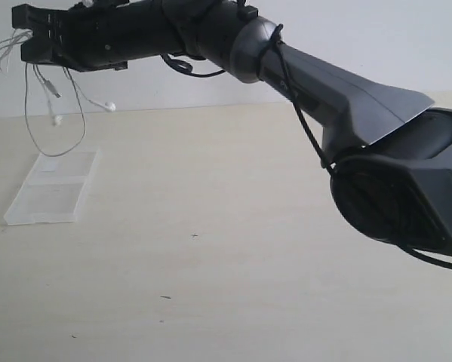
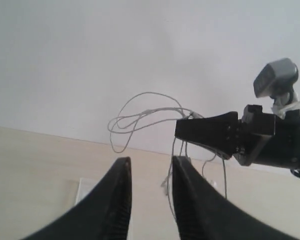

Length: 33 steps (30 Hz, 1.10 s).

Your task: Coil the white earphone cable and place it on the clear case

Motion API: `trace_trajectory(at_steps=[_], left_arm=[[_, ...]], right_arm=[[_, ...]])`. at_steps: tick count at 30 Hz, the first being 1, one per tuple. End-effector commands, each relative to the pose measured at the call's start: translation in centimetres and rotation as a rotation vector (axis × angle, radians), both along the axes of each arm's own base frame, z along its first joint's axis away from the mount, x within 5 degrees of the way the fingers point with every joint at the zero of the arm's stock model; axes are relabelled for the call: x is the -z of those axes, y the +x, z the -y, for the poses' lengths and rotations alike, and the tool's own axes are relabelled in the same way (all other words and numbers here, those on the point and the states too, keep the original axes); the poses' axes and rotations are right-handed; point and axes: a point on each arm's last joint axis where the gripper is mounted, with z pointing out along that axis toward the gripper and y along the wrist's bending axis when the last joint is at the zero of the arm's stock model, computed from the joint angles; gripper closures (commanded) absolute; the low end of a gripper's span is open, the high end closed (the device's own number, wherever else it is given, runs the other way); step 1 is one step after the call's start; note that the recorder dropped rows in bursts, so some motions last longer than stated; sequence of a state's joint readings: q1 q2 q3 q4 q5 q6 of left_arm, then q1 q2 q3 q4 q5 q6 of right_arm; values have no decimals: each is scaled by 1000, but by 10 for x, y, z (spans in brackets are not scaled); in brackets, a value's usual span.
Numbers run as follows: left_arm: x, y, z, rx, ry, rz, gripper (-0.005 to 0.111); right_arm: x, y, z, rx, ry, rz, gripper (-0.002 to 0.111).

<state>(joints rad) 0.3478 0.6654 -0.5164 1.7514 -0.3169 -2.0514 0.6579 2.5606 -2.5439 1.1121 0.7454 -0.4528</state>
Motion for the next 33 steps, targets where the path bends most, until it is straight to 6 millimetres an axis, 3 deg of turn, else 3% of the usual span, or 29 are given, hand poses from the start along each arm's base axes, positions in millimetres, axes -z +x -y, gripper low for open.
trace_trajectory(at_steps=[1, 14, 29, 33], left_arm=[[-1, -1, -2, -24, 2, 8, 77], [1, -1, 1, 8, -4, -1, 77], [13, -1, 1, 9, -16, -34, 77], [13, -1, 1, 9, -16, -34, 77]], right_arm=[[20, 5, -5, -5, 48, -32, 108], [64, 0, -23, -58, 94, -81, 108], [71, -5, -27, -89, 35, -20, 108], [82, -5, -26, -94, -41, -15, 108]])
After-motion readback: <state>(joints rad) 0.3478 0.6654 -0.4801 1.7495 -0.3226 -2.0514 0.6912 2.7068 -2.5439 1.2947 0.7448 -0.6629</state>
